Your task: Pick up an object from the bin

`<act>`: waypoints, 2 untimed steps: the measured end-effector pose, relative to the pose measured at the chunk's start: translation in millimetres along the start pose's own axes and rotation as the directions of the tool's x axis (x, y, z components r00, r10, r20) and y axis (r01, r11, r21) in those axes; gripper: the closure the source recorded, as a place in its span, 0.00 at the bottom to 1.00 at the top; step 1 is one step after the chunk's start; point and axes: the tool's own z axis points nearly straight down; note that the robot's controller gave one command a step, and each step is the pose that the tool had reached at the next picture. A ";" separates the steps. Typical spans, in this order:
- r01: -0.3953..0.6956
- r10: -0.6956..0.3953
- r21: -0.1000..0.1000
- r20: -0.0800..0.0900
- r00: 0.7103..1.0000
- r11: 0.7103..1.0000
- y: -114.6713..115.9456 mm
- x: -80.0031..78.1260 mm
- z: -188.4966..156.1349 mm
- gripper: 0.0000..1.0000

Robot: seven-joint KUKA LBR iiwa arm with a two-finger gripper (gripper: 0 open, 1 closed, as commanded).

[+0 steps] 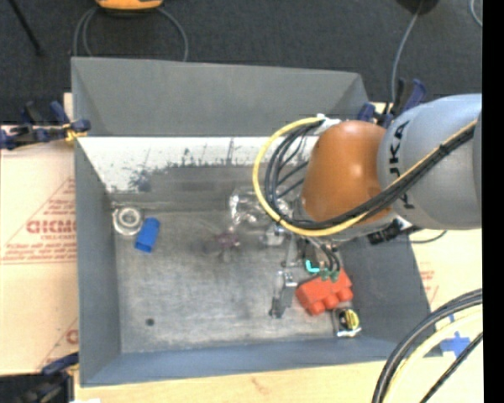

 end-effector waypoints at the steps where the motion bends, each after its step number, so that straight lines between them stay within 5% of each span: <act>1: 0.146 -0.146 0.004 0.003 0.989 0.989 -75.5 10.8 16.8 0.00; 2: -0.009 0.009 -0.002 0.014 1.000 1.000 -101.6 15.5 62.6 0.00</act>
Offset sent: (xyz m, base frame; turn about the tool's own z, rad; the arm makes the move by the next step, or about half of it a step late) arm -0.0104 -0.0714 -0.0165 -0.1524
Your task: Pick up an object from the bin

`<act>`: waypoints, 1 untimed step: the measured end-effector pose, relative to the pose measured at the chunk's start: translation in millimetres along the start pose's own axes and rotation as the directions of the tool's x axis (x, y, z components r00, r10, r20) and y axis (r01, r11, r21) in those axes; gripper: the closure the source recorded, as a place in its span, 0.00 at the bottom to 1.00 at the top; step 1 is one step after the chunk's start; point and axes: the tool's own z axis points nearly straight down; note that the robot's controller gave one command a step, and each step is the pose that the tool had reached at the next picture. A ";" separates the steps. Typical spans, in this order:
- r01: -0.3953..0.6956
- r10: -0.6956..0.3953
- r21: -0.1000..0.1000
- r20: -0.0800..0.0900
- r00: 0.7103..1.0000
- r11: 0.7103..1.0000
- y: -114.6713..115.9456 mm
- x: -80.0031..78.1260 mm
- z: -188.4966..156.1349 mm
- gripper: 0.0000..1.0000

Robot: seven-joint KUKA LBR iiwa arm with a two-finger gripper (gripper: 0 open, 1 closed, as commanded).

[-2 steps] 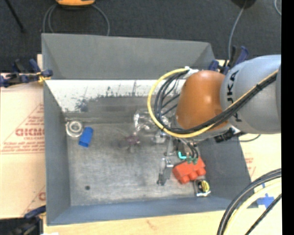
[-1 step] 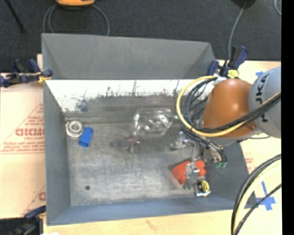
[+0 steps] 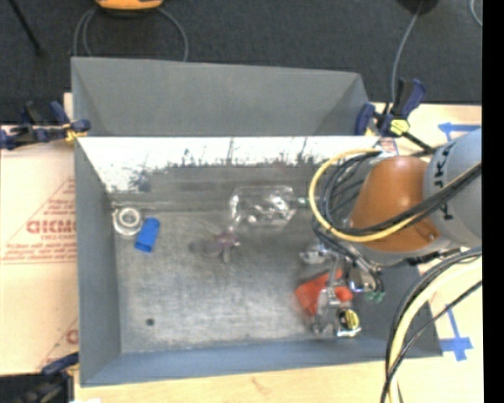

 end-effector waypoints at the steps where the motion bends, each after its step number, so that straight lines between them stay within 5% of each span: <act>1: 0.000 0.000 0.002 0.009 1.000 1.000 -0.9 -2.7 -1.8 1.00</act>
Offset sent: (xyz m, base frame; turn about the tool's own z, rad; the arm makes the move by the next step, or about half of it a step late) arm 0.0000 0.0000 0.0000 0.0000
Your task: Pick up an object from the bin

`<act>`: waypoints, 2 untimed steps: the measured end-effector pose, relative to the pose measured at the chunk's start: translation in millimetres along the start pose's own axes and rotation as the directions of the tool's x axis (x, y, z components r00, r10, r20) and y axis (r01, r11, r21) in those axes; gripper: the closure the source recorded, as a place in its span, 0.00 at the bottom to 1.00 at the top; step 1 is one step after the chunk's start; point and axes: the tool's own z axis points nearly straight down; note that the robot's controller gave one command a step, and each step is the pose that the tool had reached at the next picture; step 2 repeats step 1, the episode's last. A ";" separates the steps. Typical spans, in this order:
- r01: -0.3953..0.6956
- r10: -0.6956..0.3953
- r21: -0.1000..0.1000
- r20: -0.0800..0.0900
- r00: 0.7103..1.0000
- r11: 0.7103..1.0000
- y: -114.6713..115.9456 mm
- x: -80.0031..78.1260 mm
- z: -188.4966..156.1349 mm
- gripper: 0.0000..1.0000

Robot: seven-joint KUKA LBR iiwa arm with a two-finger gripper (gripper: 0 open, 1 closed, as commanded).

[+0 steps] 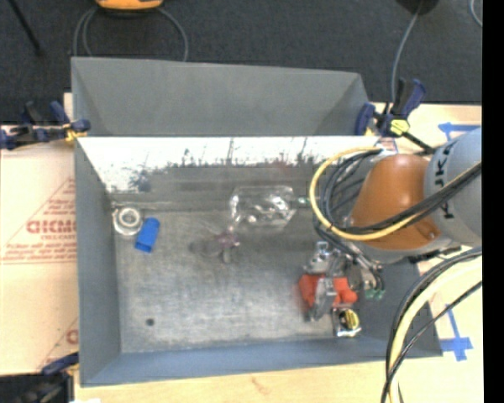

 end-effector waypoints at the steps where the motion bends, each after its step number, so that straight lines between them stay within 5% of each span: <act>1: 0.197 -0.197 0.000 -0.008 0.980 0.980 0.4 -12.4 -186.1 1.00; 2: 0.197 -0.197 0.000 -0.008 0.980 0.980 0.4 -12.4 -186.1 1.00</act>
Offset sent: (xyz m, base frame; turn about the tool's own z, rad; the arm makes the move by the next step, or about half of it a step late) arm 0.0060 0.0014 0.1810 -0.1988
